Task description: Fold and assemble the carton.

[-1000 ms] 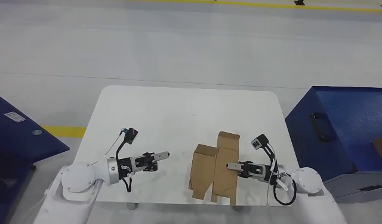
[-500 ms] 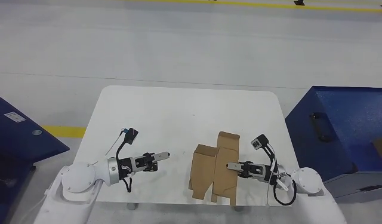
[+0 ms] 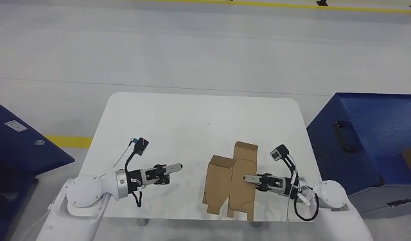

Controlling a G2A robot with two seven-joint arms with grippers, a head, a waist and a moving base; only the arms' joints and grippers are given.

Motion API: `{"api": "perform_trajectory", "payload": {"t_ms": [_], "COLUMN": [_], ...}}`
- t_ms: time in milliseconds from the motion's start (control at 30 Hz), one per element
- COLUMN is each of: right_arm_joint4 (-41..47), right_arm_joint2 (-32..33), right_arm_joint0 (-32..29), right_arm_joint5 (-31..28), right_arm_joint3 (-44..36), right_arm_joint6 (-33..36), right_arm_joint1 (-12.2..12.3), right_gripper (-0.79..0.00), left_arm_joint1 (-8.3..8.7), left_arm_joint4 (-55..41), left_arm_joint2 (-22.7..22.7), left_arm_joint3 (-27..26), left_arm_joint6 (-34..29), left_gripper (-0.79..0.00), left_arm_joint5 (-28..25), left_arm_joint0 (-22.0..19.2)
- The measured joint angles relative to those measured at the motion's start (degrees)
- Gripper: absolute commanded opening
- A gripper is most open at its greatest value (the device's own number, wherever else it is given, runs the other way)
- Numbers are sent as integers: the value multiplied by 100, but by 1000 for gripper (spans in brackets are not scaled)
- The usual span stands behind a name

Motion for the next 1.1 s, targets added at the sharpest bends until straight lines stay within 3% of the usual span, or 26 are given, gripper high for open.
{"api": "perform_trajectory", "payload": {"t_ms": [267, 533, 733, 933, 1100], "right_arm_joint4": [626, 268, -277, -568, -599], "right_arm_joint2": [1046, 1879, 1573, 715, 629], "right_arm_joint0": [-402, -967, -582, 168, 273], "right_arm_joint5": [-347, -434, 32, 419, 433], "right_arm_joint3": [-1577, -3871, -4610, -4335, -4291], "right_arm_joint6": [-86, -439, -725, -1101, -1141], "right_arm_joint1": [133, 204, 241, 237, 235], "right_gripper": [-785, -785, -785, -785, -785], "left_arm_joint1": [0, 0, 0, 0, 0], "left_arm_joint4": [0, 0, 0, 0, 0], "left_arm_joint2": [0, 0, 0, 0, 0], "left_arm_joint3": [0, 0, 0, 0, 0], "left_arm_joint6": [0, 0, 0, 0, 0], "left_gripper": [0, 0, 0, 0, 0], "left_arm_joint5": [0, 0, 0, 0, 0], "left_arm_joint0": [0, 0, 0, 0, 0]}}
